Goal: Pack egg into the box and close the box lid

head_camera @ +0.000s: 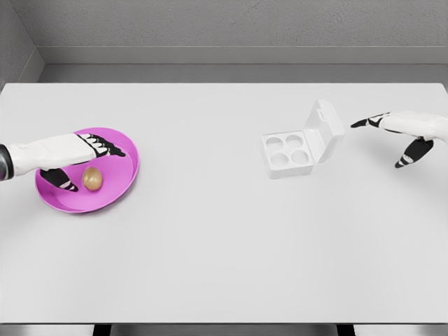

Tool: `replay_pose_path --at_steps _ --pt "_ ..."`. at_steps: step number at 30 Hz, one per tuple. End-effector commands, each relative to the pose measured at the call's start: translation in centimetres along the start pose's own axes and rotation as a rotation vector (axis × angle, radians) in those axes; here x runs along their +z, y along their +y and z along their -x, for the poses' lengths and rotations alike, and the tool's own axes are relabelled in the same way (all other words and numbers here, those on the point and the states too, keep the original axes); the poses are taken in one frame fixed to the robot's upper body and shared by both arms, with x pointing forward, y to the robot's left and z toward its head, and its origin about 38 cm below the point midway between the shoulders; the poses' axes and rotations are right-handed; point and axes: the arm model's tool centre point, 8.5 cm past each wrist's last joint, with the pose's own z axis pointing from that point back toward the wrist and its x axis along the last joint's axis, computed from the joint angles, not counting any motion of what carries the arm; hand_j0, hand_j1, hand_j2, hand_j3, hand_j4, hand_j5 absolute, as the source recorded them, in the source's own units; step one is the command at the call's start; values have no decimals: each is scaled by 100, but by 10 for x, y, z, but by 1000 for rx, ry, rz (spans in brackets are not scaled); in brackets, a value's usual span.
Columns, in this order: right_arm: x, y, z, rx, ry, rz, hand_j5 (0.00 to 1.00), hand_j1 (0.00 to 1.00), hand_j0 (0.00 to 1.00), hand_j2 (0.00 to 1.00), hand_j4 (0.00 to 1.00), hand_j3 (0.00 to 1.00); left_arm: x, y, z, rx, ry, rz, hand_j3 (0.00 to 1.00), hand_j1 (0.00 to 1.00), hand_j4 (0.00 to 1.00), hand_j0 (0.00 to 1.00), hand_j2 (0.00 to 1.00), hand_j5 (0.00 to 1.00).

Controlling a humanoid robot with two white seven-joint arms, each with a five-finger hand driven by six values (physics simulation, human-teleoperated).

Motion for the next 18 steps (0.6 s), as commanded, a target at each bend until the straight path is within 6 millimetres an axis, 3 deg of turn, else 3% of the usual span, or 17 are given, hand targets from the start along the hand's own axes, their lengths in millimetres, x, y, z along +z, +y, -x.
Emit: replay_pose_path --at_steps 1,18 --pt "0 -1 -1 -4 -2 4 100 100 100 100 100 100 -1 0 0 7 -2 -4 100 100 100 100 100 100" --pt "2 -1 2 -3 4 3 100 100 100 100 100 100 -7 -3 -4 10 -13 -1 100 100 100 100 100 100"
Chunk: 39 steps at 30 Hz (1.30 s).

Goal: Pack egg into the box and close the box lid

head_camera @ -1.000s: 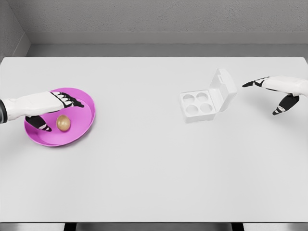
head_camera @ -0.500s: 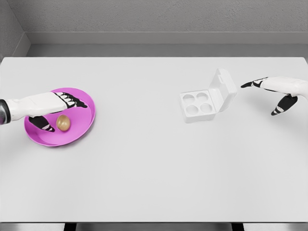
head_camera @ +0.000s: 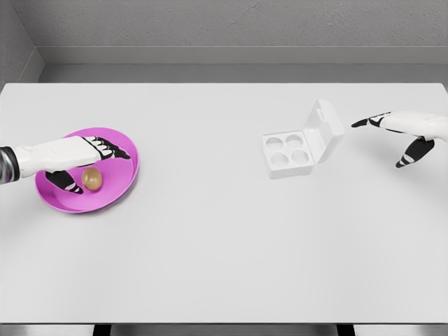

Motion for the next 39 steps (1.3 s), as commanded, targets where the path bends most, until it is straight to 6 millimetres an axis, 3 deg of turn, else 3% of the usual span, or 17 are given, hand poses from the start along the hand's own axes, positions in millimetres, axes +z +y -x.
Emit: replay_pose_path --at_steps 1,17,21,34,39 --pt "1 -1 1 -4 2 3 100 100 100 100 100 100 0 0 0 4 1 -3 100 100 100 100 100 100" --pt "1 2 0 0 1 -6 100 100 100 100 100 100 0 -1 0 7 -1 0 100 100 100 100 100 100" --pt "1 1 0 1 0 -6 100 100 100 100 100 100 0 -1 0 7 -1 0 84 84 84 84 84 84" --pt "1 1 -1 2 -1 -6 100 100 100 100 100 100 1 -2 0 1 3 11 83 83 83 83 83 83" --pt "0 1 -1 4 -4 -7 100 100 100 100 100 100 0 -9 -1 12 0 21 75 75 75 75 75 75"
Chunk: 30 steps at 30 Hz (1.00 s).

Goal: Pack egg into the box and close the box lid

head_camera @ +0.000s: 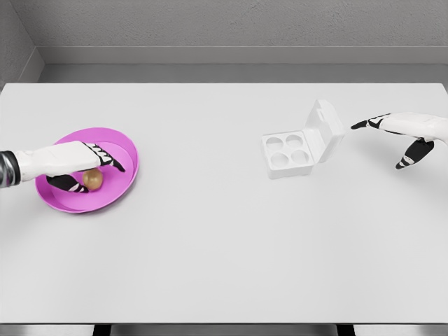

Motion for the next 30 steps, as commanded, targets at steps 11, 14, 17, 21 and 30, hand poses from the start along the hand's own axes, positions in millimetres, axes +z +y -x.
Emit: replay_pose_path --at_steps 11,14,17,21,30 --pt "-1 1 0 -3 -2 -4 100 100 100 100 100 100 1 1 1 6 2 -6 63 63 63 63 63 63" --pt "-1 1 0 -3 -2 -4 100 100 100 100 100 100 1 1 0 5 1 -6 63 63 63 63 63 63" --pt "-1 1 -1 -3 -3 -4 100 100 100 100 100 100 2 1 0 5 1 -5 63 63 63 63 63 63" --pt "-1 1 0 -3 -2 -4 100 100 100 100 100 100 1 -5 -1 12 -2 4 62 62 62 62 62 62" --pt "0 1 0 -2 -2 -3 100 100 100 100 100 100 1 -5 -1 15 -5 2 35 35 35 35 35 35"
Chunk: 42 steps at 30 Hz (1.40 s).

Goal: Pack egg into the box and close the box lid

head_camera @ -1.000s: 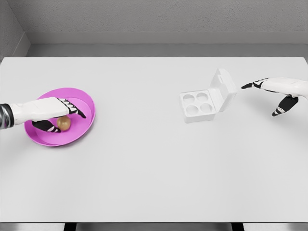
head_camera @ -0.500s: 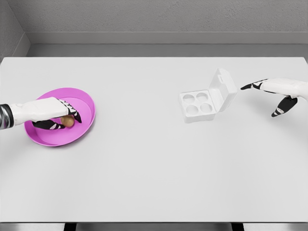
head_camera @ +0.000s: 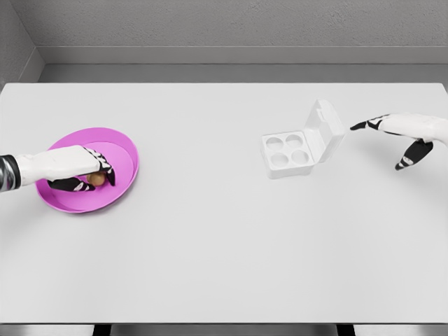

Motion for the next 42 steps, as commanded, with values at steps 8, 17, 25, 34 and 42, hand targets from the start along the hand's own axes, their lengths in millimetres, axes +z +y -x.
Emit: replay_pose_path --at_steps 8,17,25,34,42 --pt "1 -1 0 -4 1 4 100 100 100 100 100 100 -2 16 -16 -8 -56 -52 34 34 34 34 34 34" --pt "0 -1 -1 -3 -2 5 100 100 100 100 100 100 -8 24 -27 -27 -90 -74 34 34 34 34 34 34" --pt "1 -3 -1 -1 -2 8 100 100 100 100 100 100 -19 28 -38 -28 -125 -94 34 34 34 34 34 34" --pt "1 -3 -1 -1 -2 8 100 100 100 100 100 100 -23 37 -51 -54 -161 -118 34 34 34 34 34 34" --pt "1 -3 -1 -1 -2 8 100 100 100 100 100 100 -25 47 -60 -76 -183 -139 34 34 34 34 34 34"
